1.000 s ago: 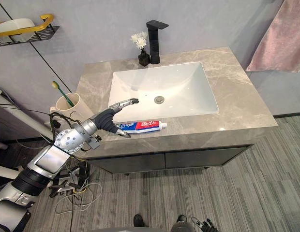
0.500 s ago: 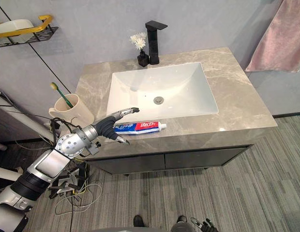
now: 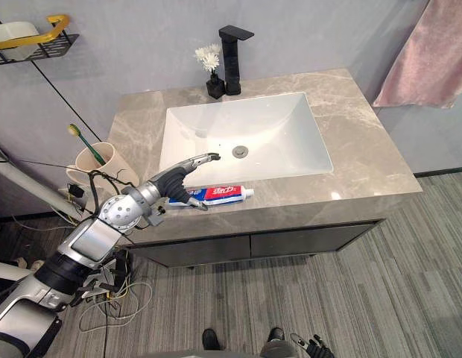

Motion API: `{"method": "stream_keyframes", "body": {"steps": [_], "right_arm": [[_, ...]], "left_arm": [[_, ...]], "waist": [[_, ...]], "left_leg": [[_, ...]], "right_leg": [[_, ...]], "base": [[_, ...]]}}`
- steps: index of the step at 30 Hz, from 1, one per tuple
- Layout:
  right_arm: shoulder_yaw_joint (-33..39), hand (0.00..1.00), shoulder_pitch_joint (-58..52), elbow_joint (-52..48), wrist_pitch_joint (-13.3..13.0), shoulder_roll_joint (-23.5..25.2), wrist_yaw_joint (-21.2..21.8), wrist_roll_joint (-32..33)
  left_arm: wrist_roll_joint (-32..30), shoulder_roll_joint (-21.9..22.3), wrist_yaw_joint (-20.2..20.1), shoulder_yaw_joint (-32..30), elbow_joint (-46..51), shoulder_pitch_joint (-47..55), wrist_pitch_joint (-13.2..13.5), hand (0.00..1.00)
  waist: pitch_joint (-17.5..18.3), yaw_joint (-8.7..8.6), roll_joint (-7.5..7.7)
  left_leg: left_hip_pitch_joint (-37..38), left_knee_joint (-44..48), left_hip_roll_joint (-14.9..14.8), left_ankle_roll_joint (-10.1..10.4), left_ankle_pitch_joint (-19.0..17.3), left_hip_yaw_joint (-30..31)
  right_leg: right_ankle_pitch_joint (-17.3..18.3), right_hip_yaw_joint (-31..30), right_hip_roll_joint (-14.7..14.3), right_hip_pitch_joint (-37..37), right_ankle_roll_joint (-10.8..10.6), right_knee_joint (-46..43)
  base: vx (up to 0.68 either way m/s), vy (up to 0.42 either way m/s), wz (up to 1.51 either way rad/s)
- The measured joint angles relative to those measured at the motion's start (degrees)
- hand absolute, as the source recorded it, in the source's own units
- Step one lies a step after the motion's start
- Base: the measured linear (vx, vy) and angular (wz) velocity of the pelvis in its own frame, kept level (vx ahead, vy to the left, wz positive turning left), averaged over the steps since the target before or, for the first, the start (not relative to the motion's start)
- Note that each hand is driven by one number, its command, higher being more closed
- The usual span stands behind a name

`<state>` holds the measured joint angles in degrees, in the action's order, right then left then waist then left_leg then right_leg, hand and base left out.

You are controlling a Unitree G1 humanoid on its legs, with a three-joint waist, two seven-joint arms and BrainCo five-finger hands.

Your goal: Organize washtable

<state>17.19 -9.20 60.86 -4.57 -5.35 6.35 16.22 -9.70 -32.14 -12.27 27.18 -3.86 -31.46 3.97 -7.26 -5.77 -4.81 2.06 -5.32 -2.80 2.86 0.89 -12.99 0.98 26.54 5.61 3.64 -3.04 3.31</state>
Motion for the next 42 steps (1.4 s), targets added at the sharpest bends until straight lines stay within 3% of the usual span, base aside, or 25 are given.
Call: {"method": "stream_keyframes", "body": {"steps": [5,17,42], "right_arm": [[0.02,0.0,0.38,-0.65,0.04,0.2,-0.07,-0.08],[0.3,0.0,0.4,-1.53,0.07,0.44,-0.22,-0.07],[1.48,0.0,0.41,-1.74,0.03,0.54,-0.39,0.09]], "left_arm": [[-0.04,0.71,0.3,1.1,-2.45,-1.61,-0.39,0.0],[-1.31,4.38,1.16,2.15,-5.96,-3.58,-1.01,0.0],[-3.36,4.46,1.03,4.3,-6.31,-3.52,-1.26,0.0]], "waist": [[-0.57,-1.26,0.0],[-0.97,-1.42,0.02],[-1.72,-1.49,-0.59]], "left_leg": [[-0.03,0.0,-0.01,0.02,-0.01,-0.28],[-0.42,0.01,0.02,0.05,-0.03,-1.46],[-0.39,0.01,0.01,0.1,-0.05,-1.55]], "right_leg": [[-0.02,-0.03,0.01,-0.05,0.01,0.03],[-0.22,-0.76,0.14,-0.96,0.17,0.01],[-0.23,-0.99,0.29,-1.03,0.15,-0.28]], "base": [[0.0,0.0,0.0],[0.0,0.007,-0.04],[0.0,0.0,0.0]]}}
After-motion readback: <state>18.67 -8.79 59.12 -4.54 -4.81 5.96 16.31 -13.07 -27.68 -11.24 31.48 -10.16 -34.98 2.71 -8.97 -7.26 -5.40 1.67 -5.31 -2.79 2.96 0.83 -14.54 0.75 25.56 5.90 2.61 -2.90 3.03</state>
